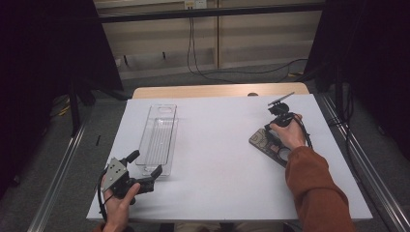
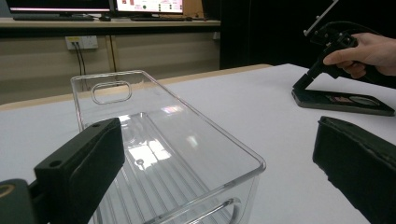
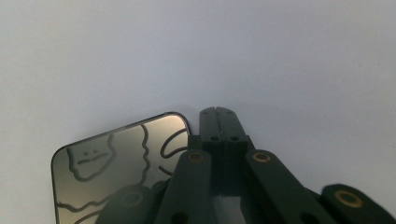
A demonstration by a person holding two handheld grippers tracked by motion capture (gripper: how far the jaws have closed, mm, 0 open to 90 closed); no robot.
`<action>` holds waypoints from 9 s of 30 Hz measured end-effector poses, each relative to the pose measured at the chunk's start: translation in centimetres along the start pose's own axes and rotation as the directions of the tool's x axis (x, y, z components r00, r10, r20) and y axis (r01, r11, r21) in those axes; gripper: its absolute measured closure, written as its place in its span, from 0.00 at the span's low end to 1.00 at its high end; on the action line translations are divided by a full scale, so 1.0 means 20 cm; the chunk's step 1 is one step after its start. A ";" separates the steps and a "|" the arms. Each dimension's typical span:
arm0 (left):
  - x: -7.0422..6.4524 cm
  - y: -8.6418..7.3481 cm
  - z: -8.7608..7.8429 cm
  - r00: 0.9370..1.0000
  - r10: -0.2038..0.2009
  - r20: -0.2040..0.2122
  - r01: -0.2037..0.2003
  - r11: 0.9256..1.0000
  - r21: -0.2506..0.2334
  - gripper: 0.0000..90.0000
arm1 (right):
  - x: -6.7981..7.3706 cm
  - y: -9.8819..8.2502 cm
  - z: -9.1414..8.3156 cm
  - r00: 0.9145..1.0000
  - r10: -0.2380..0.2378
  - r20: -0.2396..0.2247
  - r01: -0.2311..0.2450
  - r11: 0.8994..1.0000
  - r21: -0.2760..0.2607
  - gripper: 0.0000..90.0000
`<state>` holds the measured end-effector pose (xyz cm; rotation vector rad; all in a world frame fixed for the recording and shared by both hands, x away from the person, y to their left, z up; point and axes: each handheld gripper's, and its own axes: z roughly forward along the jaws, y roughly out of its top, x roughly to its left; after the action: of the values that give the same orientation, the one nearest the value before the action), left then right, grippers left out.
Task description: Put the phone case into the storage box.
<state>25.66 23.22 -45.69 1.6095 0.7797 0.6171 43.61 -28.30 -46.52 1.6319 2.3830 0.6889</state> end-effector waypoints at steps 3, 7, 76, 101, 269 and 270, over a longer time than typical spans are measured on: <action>0.00 0.00 0.01 1.000 -0.009 -0.003 0.009 1.000 -0.014 0.02 | 0.02 0.00 0.00 1.000 -0.017 0.000 0.017 1.000 0.003 1.00; -0.01 0.00 0.01 1.000 -0.010 -0.006 0.010 1.000 -0.010 0.02 | 0.04 0.00 0.00 1.000 -0.024 -0.003 0.024 1.000 0.009 1.00; -0.01 0.01 0.01 1.000 -0.004 -0.009 0.004 1.000 -0.011 0.02 | 0.51 -0.05 0.01 0.961 -0.252 -0.110 0.259 0.964 0.056 1.00; -0.01 0.00 0.01 1.000 -0.009 -0.001 0.009 1.000 -0.011 0.02 | 0.61 -0.15 -0.02 0.945 -0.281 -0.170 0.291 0.956 0.041 1.00; -0.01 0.01 0.02 1.000 -0.003 -0.001 0.003 1.000 -0.011 0.02 | 0.20 -0.98 -0.60 0.992 -0.091 -0.090 0.085 0.993 -0.076 0.63; -0.01 0.01 0.02 1.000 -0.003 -0.002 0.003 1.000 -0.012 0.03 | 0.20 -0.98 -0.60 0.993 -0.082 -0.081 0.075 0.993 -0.086 0.54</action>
<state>25.88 22.85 -45.60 1.5973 0.7783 0.6198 21.00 -33.70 -44.62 1.4960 2.4267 0.8467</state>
